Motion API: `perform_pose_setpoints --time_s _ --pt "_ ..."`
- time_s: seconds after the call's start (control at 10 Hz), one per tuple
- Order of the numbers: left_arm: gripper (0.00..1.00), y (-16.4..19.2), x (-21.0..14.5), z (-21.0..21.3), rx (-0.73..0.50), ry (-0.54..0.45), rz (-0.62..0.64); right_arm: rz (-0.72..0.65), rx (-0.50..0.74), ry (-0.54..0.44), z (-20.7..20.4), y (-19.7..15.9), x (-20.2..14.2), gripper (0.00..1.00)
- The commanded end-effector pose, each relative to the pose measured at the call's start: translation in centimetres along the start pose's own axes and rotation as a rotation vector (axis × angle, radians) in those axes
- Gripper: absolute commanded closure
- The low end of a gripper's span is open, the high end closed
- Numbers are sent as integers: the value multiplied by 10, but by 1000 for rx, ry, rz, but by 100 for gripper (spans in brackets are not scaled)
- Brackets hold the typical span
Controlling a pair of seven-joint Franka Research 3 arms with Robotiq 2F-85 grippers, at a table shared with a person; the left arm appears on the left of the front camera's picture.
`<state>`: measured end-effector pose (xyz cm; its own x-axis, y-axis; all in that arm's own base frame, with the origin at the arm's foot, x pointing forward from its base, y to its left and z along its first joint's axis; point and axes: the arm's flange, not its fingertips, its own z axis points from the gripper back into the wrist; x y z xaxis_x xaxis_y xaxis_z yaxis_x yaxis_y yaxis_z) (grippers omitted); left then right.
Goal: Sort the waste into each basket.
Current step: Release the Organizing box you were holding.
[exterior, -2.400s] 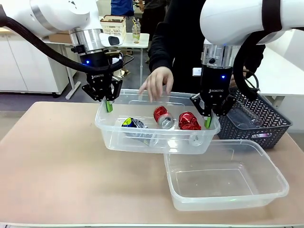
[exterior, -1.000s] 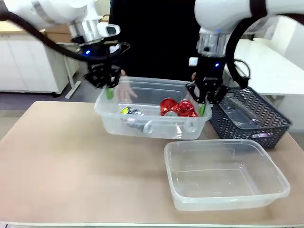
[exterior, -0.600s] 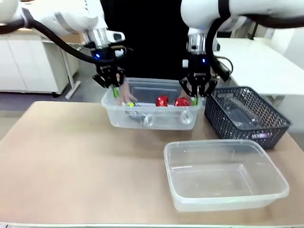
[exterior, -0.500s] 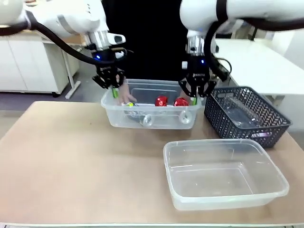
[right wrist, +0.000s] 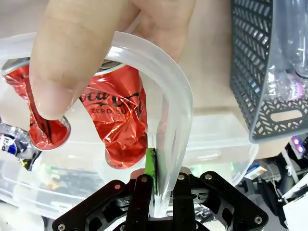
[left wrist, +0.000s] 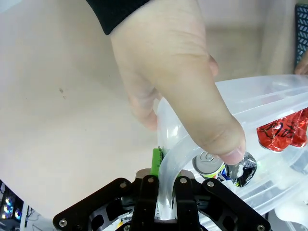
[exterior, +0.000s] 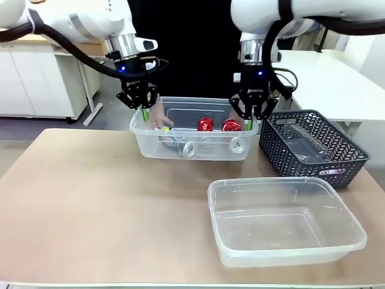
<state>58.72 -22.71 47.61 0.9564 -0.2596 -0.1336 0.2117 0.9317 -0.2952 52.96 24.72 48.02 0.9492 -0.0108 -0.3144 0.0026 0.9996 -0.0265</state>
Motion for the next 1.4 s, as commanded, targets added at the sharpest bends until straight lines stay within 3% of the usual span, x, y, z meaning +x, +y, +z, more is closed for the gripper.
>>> perform_pose_setpoints --time_s 0.0,0.5,0.6,0.7,0.8,0.9,1.0,1.1,1.2,1.3 --pt "95 -5 -5 -3 -8 -17 -3 15 13 -9 -7 1 -7 95" --pt "95 -5 -5 -3 -8 -17 -3 15 13 -9 -7 1 -7 95" --pt "37 0 0 -1 0 1 0 -1 0 0 -2 0 1 72" --pt "37 1 -7 3 -2 -7 2 -27 37 -51 -4 -16 -10 39" --pt "0 1 -16 6 -7 -22 -4 -19 74 -93 -5 -25 -18 16" --pt "36 1 -27 10 -11 -53 -3 -17 126 -127 -4 -32 -21 0" --pt "23 1 -38 14 5 -80 2 -34 193 -174 -2 -38 -20 0" --pt "0 1 -53 19 5 -135 2 0 283 -242 2 -45 -22 0" --pt "0 3 -67 22 3 -196 -4 26 365 -313 6 -51 -26 6" --pt "0 5 -77 24 -1 -298 -8 45 441 -385 8 -55 -30 0"
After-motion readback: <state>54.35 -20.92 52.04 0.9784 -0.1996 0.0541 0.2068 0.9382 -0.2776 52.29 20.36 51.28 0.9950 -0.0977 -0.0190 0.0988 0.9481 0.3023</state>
